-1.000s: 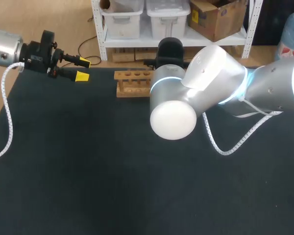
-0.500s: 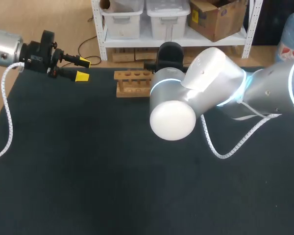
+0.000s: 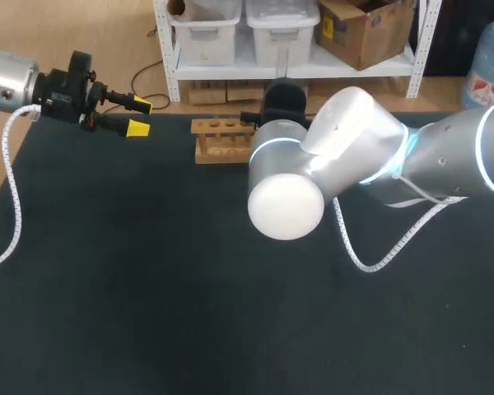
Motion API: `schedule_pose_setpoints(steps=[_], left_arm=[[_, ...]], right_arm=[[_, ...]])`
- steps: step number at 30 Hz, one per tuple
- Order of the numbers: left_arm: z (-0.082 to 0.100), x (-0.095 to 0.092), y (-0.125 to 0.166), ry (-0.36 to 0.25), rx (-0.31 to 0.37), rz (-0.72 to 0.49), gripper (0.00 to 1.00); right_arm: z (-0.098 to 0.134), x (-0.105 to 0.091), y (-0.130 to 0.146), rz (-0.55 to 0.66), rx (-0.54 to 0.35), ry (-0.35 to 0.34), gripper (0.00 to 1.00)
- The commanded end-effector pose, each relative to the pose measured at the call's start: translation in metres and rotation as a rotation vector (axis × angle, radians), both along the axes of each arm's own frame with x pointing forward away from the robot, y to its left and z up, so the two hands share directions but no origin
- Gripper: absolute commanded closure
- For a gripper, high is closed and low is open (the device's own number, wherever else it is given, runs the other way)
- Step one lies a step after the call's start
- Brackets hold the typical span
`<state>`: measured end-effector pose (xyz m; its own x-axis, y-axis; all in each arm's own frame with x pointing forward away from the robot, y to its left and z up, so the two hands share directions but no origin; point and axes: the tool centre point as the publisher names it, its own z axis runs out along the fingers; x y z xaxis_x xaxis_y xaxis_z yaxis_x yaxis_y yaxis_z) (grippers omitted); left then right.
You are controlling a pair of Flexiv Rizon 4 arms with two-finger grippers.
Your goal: Grasp the test tube, adjust it, and insert it.
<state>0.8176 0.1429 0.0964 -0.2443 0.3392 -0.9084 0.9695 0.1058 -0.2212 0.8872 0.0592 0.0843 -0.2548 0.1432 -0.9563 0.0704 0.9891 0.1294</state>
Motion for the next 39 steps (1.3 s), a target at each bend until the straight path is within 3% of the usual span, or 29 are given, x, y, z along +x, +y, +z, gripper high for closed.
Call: schedule_pose_setpoints(steps=[1, 18, 19, 21, 25, 27, 29, 32, 36, 38, 39], left_arm=[[-0.0011, 0.0001, 0.0003, -0.002, -0.002, 0.000, 0.00], [-0.0011, 0.0001, 0.0003, -0.002, -0.002, 0.000, 0.00], [-0.0011, 0.0001, 0.0003, -0.002, -0.002, 0.000, 0.00], [-0.0011, 0.0001, 0.0003, -0.002, -0.002, 0.000, 0.00], [-0.0011, 0.0001, 0.0003, -0.002, -0.002, 0.000, 0.00], [-0.0011, 0.0001, 0.0003, -0.002, -0.002, 0.000, 0.00], [-0.0011, 0.0001, 0.0003, -0.002, -0.002, 0.000, 0.00], [-0.0011, 0.0001, 0.0003, -0.002, -0.002, 0.000, 0.00], [-0.0011, 0.0001, 0.0003, -0.002, -0.002, 0.000, 0.00], [-0.0011, 0.0001, 0.0003, -0.002, -0.002, 0.000, 0.00], [-0.0011, 0.0001, 0.0003, -0.002, -0.002, 0.000, 0.00]], right_arm=[[-0.0045, 0.0001, 0.0018, -0.002, 0.004, 0.005, 1.00], [-0.0113, -0.0017, 0.0003, -0.001, 0.014, 0.032, 1.00], [-0.0115, -0.0021, 0.0004, 0.000, 0.016, 0.034, 0.96], [-0.0118, -0.0025, 0.0006, 0.001, 0.018, 0.036, 0.79], [-0.0120, -0.0029, 0.0008, 0.001, 0.020, 0.038, 0.76], [-0.0120, -0.0031, 0.0009, 0.001, 0.022, 0.038, 0.63], [-0.0119, -0.0033, 0.0011, 0.001, 0.022, 0.039, 0.62], [-0.0116, -0.0038, 0.0011, 0.001, 0.022, 0.041, 0.47], [-0.0100, -0.0045, 0.0006, 0.000, 0.020, 0.040, 0.47], [-0.0090, -0.0047, 0.0003, -0.002, 0.019, 0.039, 0.42], [-0.0085, -0.0048, 0.0002, -0.003, 0.019, 0.039, 0.35]])
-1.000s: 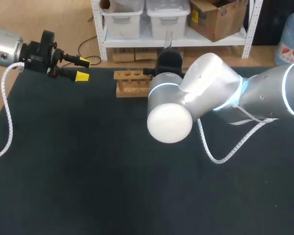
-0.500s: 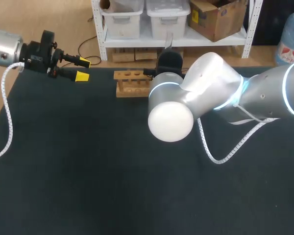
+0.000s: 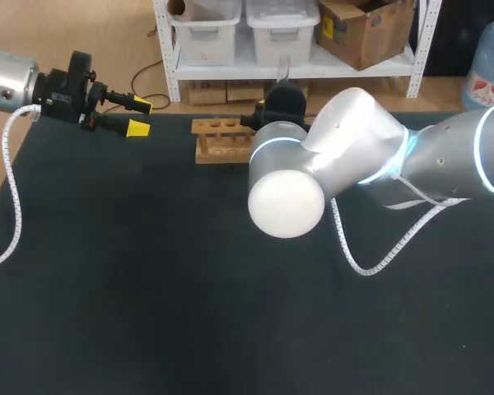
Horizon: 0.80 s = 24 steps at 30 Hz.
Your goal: Grasp the test tube, adjust it, and insert it.
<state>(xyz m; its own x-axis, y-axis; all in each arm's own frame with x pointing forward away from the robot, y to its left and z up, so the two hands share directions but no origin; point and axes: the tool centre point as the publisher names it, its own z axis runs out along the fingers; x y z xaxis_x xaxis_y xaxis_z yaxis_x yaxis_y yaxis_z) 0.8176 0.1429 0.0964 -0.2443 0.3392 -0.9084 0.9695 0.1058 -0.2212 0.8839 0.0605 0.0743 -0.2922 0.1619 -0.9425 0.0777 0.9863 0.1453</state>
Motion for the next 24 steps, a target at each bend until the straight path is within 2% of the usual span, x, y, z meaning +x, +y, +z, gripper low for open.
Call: schedule_pose_setpoints(steps=[1, 3, 14, 24], left_arm=[[-0.001, 0.000, 0.000, -0.002, -0.002, 0.000, 0.00], [-0.001, 0.000, 0.000, -0.002, -0.002, 0.000, 0.00], [-0.001, 0.000, 0.000, -0.002, -0.002, 0.000, 0.00], [-0.001, 0.000, 0.000, -0.002, -0.002, 0.000, 0.00]], right_arm=[[0.002, -0.002, -0.001, -0.001, -0.001, -0.001, 0.23], [0.004, -0.002, -0.001, -0.002, -0.002, -0.003, 0.00], [0.023, -0.018, 0.002, 0.067, 0.016, -0.007, 0.00], [0.042, -0.049, -0.007, 0.169, 0.009, 0.006, 0.00]])
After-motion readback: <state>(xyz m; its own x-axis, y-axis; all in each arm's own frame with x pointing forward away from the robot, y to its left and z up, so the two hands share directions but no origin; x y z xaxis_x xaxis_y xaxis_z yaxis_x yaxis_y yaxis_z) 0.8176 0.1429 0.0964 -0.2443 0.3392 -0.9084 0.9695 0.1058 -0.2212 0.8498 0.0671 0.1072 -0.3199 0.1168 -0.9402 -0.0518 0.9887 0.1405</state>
